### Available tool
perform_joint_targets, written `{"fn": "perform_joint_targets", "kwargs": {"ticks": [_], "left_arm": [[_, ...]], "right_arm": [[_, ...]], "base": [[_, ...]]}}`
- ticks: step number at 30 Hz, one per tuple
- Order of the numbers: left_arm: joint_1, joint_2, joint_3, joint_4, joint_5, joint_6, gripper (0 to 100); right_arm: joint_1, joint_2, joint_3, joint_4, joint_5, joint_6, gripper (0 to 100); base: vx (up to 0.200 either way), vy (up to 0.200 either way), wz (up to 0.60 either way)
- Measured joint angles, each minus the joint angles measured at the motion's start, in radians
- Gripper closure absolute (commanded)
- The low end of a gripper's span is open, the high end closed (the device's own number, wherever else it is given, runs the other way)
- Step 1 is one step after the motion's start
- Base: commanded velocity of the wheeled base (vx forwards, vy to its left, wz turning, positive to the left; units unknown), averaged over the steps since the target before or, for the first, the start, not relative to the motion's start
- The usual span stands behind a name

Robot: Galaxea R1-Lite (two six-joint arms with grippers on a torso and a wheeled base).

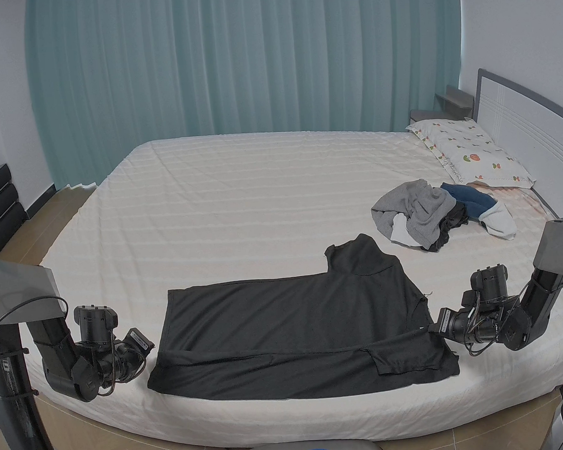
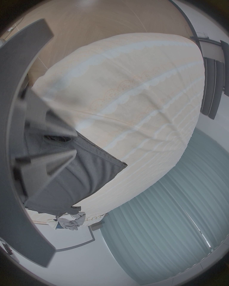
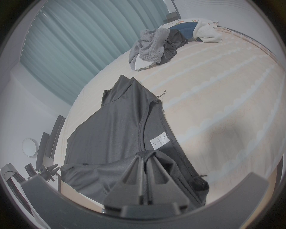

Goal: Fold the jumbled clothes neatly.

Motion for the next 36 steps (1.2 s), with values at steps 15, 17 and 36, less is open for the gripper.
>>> {"fn": "perform_joint_targets", "kwargs": {"ticks": [15, 17, 36], "left_arm": [[0.005, -0.039, 0.011, 0.005, -0.004, -0.025, 0], [0.004, -0.060, 0.011, 0.009, -0.007, -0.027, 0], [-0.246, -0.138, 0.025, 0.172, -0.007, -0.049, 0]], "right_arm": [[-0.037, -0.013, 0.020, -0.073, 0.004, 0.078, 0], [-0.046, -0.029, 0.029, -0.080, 0.005, 0.096, 0], [-0.089, -0.180, 0.201, -0.085, 0.013, 0.094, 0]], "base": [[0.000, 0.000, 0.00], [0.000, 0.000, 0.00], [0.000, 0.000, 0.00]]}}
